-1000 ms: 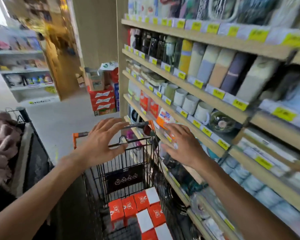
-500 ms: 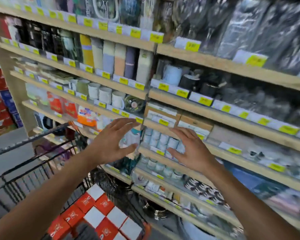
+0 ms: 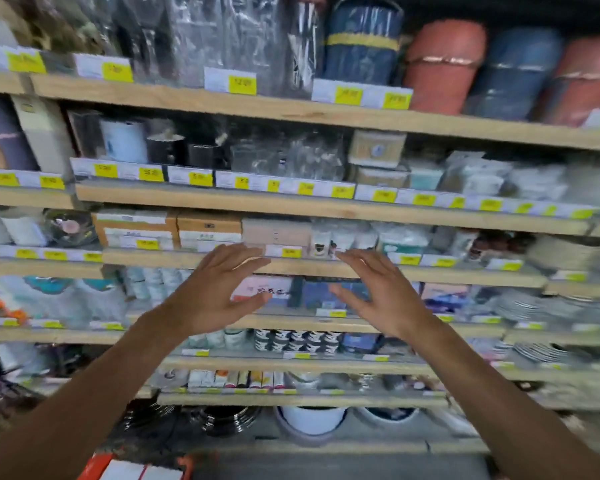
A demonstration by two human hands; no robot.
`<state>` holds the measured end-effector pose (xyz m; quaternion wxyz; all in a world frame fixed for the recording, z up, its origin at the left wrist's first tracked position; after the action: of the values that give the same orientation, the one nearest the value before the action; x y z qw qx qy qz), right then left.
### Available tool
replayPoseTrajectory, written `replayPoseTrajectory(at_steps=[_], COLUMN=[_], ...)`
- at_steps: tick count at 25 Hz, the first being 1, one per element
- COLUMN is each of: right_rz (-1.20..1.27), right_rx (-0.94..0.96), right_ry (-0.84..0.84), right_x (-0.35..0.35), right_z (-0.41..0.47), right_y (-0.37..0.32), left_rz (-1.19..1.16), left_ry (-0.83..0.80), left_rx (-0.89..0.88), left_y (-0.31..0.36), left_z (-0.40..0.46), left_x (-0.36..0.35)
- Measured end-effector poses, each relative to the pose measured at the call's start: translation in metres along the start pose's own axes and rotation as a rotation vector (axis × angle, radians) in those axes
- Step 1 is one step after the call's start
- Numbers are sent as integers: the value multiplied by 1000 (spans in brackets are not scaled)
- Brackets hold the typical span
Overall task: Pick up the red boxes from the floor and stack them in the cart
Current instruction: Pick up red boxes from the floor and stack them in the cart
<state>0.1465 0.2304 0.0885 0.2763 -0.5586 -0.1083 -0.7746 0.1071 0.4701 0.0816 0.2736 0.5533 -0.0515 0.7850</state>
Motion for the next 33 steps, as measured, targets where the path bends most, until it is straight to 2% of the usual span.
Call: replayPoseTrajectory(at_steps=[5,8,14,17,23,30,33], right_rz=[-81,-159,-234,-238,-306,-394,-394], right_rx=[-128,-198,-478,-619,-948,-1316,-1432], right_ry=[-19,-44,-38,18,-6,53,0], right_x=[31,43,80,103,133,173,164], right_z=[-76,-126,-248,-297,-405,-510,-546], right_y=[137,197,322,359,429,452,450], left_rz=[63,53,-25,-74,-214,-362,-383], left_ry=[-112,-159,-274,-335,-438,-551,-595], left_rx=[-113,-189,-419,-524,-752,-1000,-1106], left_y=[112,178,332,384,497,618,658], left_z=[88,132,212,240,295,329,322], left_x=[-77,-119,-206,-248,-338,-403,-431])
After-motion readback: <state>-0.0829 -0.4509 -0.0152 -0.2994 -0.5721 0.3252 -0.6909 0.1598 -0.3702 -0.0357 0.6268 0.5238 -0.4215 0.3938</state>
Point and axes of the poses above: each hand's wrist, its own z-axis towards the middle knuckle, its own x-axis out of the back of the hand, y = z × x, the point moved 10 cm from there along z, towards the middle knuckle, and after that the axes turned 3 degrees about -z, right-handed, at the moved point
